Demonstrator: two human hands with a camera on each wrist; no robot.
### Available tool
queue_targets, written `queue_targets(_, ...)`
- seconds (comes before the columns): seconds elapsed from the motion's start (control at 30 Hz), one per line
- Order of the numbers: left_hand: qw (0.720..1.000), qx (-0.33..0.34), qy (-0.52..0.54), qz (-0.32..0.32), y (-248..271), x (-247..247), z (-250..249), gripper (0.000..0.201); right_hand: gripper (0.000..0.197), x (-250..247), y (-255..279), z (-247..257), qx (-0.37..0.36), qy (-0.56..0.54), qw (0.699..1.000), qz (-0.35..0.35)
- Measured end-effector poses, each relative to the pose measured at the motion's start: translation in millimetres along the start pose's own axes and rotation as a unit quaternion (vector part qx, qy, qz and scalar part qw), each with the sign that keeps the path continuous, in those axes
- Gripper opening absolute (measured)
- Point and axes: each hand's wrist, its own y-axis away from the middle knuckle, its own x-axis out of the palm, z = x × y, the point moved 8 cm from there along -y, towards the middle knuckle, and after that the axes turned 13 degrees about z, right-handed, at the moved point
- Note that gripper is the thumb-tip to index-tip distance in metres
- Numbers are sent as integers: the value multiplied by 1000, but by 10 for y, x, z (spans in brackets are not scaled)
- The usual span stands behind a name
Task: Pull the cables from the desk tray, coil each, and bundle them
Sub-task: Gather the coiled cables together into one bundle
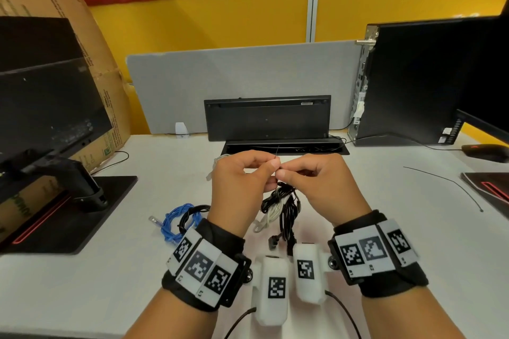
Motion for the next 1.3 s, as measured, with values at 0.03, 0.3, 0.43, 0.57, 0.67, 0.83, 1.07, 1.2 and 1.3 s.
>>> queue_targets(0.03,1000,-2,1,1,-7,4,1,10,6,7,-2,5,-1,3,1000,-1)
queue_targets(0.3,995,-30,-59,70,-111,50,-31,12,11,28,-38,-1,0,45,999,5)
queue_targets(0.43,974,-106,-152,129,-261,-84,104,25,11,9,-47,-74,9,41,999,-4)
queue_targets(0.57,887,-183,-366,217,-369,-352,408,24,8,42,-62,-119,17,39,999,-6)
queue_targets(0.67,766,-249,-516,290,-331,-555,694,29,7,84,-77,-130,19,39,999,3)
queue_targets(0.83,623,-291,-636,350,-198,-646,1042,52,6,130,-93,-147,31,58,998,15)
queue_targets(1.07,621,-281,-635,364,-196,-509,1125,29,6,94,-76,-186,47,59,997,21)
queue_targets(1.2,821,-285,-415,270,-313,-518,884,25,11,79,-77,-215,46,44,998,19)
queue_targets(1.3,932,-279,-147,179,-329,-485,676,22,14,119,-81,-202,37,42,998,21)
